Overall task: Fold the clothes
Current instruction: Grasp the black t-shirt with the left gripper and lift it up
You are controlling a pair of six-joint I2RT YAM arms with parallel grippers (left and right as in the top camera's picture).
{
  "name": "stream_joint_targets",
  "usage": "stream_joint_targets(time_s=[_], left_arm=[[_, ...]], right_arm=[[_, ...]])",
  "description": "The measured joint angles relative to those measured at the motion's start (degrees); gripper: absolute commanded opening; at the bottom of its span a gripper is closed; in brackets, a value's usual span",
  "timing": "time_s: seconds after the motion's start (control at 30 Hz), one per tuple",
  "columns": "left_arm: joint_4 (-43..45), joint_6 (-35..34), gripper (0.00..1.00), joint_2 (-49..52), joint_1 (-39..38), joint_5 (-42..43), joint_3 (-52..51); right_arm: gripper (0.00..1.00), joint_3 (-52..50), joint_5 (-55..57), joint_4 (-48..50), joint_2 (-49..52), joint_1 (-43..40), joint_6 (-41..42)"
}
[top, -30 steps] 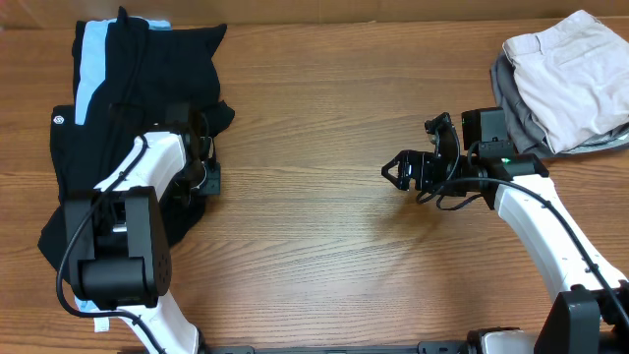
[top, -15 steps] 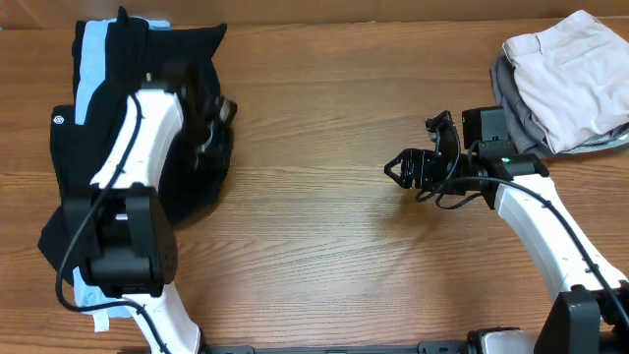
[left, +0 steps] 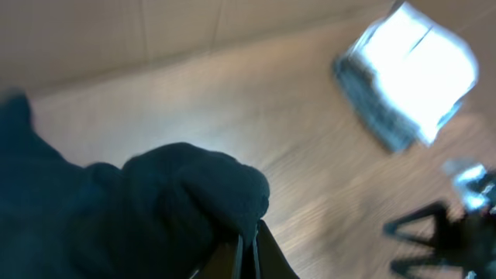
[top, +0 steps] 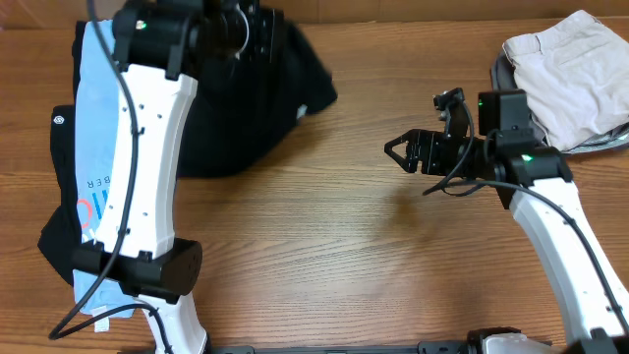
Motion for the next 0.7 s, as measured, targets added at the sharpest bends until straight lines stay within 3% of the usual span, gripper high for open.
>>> stream_joint_targets(time_s=[0.3, 0.7], left_arm=[[8.2, -6.0, 0.04, -0.2, -1.2, 5.6, 8.7], [7.7, -8.0, 0.04, -0.2, -1.9, 11.8, 8.9]], right_arm=[[0.81, 0.0, -1.8, 1.5, -4.3, 0.0, -0.3], [0.84, 0.0, -1.5, 9.2, -4.1, 0.0, -6.5]])
